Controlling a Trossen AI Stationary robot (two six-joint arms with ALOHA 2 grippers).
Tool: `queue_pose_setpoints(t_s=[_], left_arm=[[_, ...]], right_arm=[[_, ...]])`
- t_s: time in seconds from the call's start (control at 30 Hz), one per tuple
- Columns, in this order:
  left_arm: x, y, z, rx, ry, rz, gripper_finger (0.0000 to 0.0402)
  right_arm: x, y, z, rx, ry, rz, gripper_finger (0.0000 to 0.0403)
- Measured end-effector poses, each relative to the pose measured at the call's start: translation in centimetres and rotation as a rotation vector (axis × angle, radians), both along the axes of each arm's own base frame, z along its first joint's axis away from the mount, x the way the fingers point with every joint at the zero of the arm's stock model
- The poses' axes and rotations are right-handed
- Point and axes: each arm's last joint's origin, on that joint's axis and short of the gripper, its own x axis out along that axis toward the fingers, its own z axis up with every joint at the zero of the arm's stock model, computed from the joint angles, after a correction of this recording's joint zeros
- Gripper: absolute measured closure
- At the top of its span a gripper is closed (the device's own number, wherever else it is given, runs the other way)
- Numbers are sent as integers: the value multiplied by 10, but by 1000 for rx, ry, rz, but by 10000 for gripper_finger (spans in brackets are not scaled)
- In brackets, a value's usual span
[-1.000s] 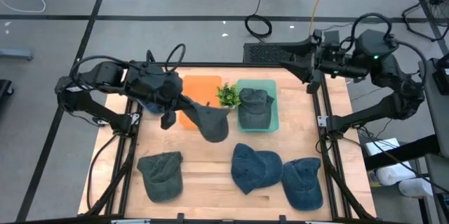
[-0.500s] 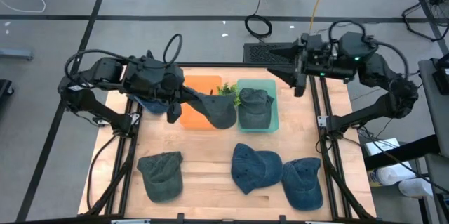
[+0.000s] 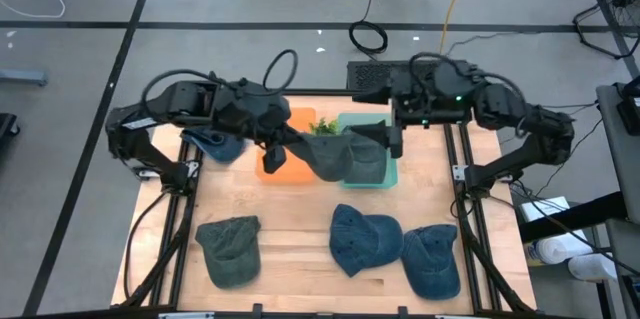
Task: Pick & Place hat
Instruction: Put the right gray cap into the green bin
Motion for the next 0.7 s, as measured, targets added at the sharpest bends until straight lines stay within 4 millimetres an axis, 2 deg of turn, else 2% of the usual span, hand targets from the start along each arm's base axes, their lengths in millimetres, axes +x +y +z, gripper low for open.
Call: queue_pose_setpoints(t_s=[0.37,0.7], left_arm=[[24,-2,-5,-8,7,-39,399],[28,-3,-8,-26,18,-49,399]], right_arm=[[31,9,-21,64,88,92,60],[51,20,-36,60,144,127,66]])
